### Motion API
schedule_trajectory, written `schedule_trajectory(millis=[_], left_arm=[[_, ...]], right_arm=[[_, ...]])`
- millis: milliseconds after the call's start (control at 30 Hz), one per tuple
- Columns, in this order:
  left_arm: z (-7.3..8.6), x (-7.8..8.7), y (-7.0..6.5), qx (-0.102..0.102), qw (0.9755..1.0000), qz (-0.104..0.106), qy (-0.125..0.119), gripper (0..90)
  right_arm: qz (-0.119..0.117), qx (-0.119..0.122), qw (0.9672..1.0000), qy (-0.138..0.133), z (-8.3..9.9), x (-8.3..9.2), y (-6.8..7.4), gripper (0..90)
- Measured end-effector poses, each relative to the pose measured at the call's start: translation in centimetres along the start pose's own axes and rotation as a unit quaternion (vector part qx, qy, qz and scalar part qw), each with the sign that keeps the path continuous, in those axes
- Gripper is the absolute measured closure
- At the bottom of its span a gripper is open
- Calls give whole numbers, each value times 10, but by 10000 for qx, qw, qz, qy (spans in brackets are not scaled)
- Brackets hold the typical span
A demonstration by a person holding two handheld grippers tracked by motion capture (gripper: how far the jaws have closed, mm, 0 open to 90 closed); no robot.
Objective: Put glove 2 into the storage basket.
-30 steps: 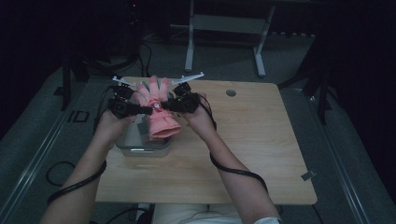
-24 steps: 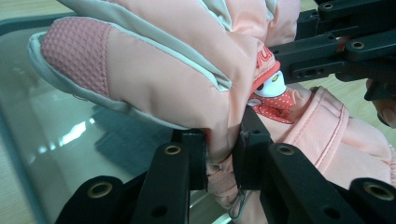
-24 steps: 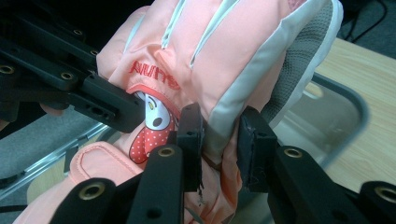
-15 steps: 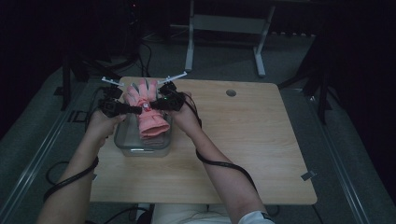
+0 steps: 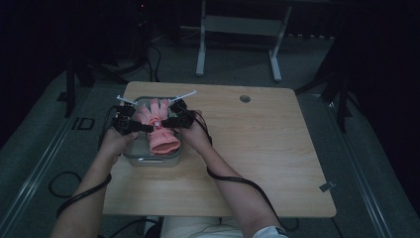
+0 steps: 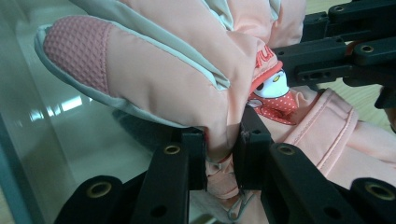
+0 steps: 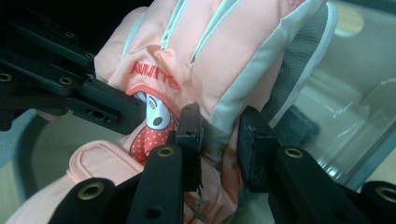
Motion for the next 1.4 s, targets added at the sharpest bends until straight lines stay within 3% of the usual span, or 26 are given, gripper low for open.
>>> schedule_trajectory(millis=[167, 300, 433, 567, 700, 800, 1000, 1167, 1400], left_arm=[[0, -7, 0, -6, 9998, -187, 47, 728], [-1, -13, 0, -70, 9988, -480, 114, 660], [-2, -15, -2, -173, 9957, -906, 73, 510], [-2, -16, 0, -87, 9943, -1059, 94, 393], [-2, -18, -2, -150, 9922, -1219, 188, 401], [-3, -17, -2, -236, 9898, -1391, 201, 376], [-4, -13, -1, -209, 9898, -1408, -18, 335], [-7, -7, -2, -271, 9879, -1519, -180, 335], [-8, 0, -2, -290, 9868, -1575, -241, 333]], right_arm=[[63, -6, 9999, 150, 3, -8, -4, 709], [167, -17, 9996, 240, 3, -12, -8, 685], [247, -91, 9991, 324, 2, -14, -14, 621], [273, -14, 9990, 341, 0, -14, -17, 559], [417, 147, 9982, 414, -2, -17, -15, 507], [403, 94, 9982, 432, -3, -19, -16, 492], [310, 117, 9991, 246, -9, -11, -15, 497], [227, 150, 9996, 119, -16, 0, -12, 489], [116, 136, 9998, -52, -20, 10, -7, 472]])
Point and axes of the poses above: each handheld gripper's, and its own axes: x roughly backward along the jaws, z roughly out of its underside, y roughly to its left, the point moved 2 cm from there along -x, roughly forward along the jaws, and after that the axes turned 7 degrees about -y, right-handed, at the moved point
